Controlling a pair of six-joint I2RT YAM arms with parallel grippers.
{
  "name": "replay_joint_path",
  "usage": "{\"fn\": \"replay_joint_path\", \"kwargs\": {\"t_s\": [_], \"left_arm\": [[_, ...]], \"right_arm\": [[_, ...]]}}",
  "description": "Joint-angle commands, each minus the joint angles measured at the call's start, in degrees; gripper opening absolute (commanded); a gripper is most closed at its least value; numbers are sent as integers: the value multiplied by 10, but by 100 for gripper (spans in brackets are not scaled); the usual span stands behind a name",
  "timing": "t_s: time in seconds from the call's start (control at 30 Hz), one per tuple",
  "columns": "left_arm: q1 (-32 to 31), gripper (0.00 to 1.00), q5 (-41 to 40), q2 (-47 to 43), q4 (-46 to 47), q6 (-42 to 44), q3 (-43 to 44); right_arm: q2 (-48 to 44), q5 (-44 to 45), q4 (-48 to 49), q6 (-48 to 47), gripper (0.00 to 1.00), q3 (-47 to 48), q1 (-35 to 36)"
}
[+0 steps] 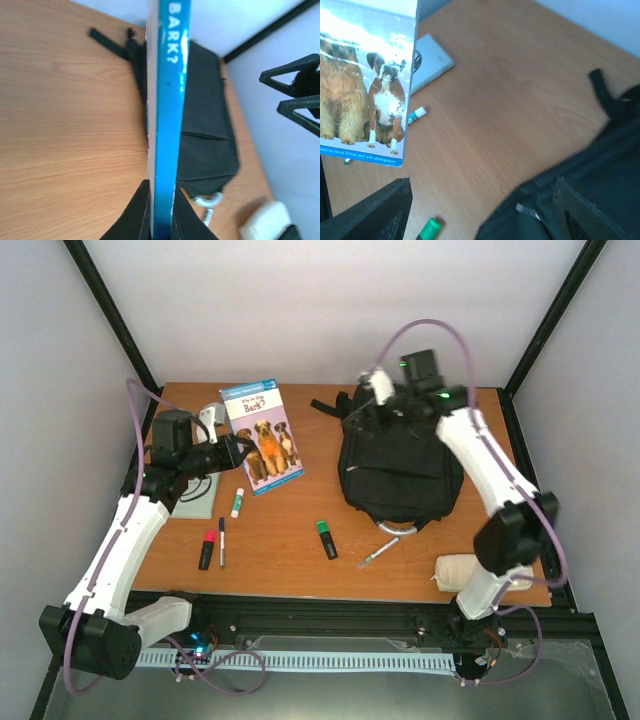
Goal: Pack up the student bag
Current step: Pick up the book from the center of the board.
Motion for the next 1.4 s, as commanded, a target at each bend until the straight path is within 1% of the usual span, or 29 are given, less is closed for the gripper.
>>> {"fn": "replay_joint_path", "kwargs": {"t_s": [0.0, 0.1, 0.2, 0.23, 0.27, 0.33, 0.43, 0.53, 0.67, 0.77, 0.93, 1.1, 1.27, 1.37], "left_arm": [[-6, 1, 155, -26, 164, -44, -30], [-13, 1, 201, -31, 223, -73, -49], [-27, 1, 241, -31, 278, -99, -52], [-35, 1, 251, -31, 291, -102, -46], [-45, 1, 258, -28, 297, -104, -38], [-59, 1, 277, -20, 301, -104, -18], [-74, 1, 307, 1, 307, -110, 8], [-87, 1, 329, 17, 322, -123, 24], [-109, 1, 348, 27, 345, -130, 30], [-120, 1, 354, 45, 351, -124, 33], [-132, 1, 372, 92, 381, -134, 51], [-136, 1, 380, 118, 424, -159, 68], [-136, 1, 394, 147, 421, -162, 96], [-137, 1, 405, 157, 411, -162, 113]], "right_arm": [[-90, -86, 6, 21, 81, -87, -76], [-154, -146, -4, -3, 85, -136, -132], [-210, -204, 1, -26, 92, -193, -168], [-227, -216, 5, -30, 97, -206, -175], [-244, -224, 5, -36, 100, -219, -178], [-271, -238, 9, -42, 100, -237, -179], [-298, -272, 42, -12, 100, -255, -179], [-298, -322, 59, 9, 100, -246, -179], [-266, -387, 66, 30, 100, -220, -177], [-248, -422, 52, 16, 100, -200, -162], [-236, -433, 49, 7, 100, -188, -139], [-220, -474, 39, 6, 100, -189, -128], [-222, -486, 29, 6, 100, -197, -116], [-227, -465, 52, 35, 100, -201, -116]]}}
